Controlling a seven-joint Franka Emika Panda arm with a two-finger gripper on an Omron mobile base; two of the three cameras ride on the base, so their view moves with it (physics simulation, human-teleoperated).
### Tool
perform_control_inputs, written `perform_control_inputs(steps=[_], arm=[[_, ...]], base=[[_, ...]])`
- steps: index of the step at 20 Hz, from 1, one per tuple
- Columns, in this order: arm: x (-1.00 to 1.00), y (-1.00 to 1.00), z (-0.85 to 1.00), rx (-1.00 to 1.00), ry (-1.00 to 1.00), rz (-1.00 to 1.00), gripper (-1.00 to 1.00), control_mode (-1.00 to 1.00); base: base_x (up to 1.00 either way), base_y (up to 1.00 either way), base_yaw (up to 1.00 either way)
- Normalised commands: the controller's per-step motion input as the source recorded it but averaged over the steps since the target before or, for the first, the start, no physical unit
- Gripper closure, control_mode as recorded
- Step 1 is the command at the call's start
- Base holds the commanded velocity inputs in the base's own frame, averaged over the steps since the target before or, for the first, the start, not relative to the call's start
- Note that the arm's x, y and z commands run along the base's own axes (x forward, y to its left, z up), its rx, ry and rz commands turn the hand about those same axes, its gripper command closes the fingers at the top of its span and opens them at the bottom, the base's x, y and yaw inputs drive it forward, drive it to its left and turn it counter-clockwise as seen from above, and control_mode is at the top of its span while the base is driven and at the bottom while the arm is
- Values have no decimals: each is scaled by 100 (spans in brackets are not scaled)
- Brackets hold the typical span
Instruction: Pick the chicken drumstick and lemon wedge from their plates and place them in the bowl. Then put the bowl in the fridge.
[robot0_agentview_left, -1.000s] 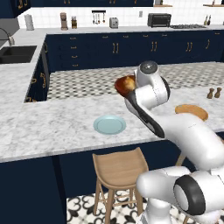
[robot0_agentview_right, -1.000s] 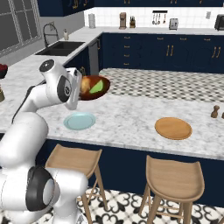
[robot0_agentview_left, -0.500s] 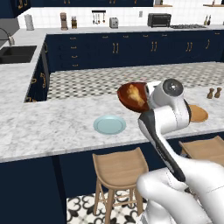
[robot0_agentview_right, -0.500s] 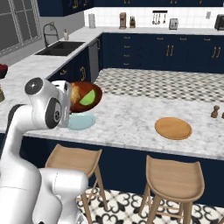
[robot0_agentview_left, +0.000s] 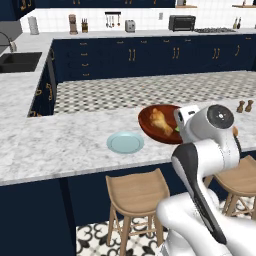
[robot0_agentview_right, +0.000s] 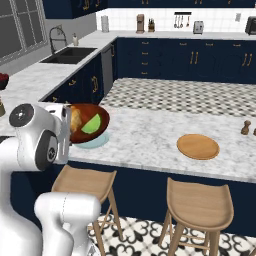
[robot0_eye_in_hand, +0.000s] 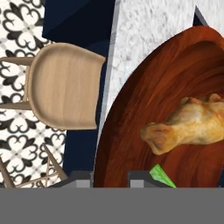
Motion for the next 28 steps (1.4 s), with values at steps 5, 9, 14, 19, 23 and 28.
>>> perform_control_inputs(steps=[5,9,14,19,23,28], arm=[[0,0,0,0,0,0,100,-100],[0,0,0,0,0,0,100,100],[0,0,0,0,0,0,100,100],[0,0,0,0,0,0,100,100],[0,0,0,0,0,0,100,100],[0,0,0,0,0,0,100,100]], base=[[0,0,0],[-23,-5,-2],[-49,-17,-55],[-3,-38,-79],[0,-73,-80],[4,-100,-57]])
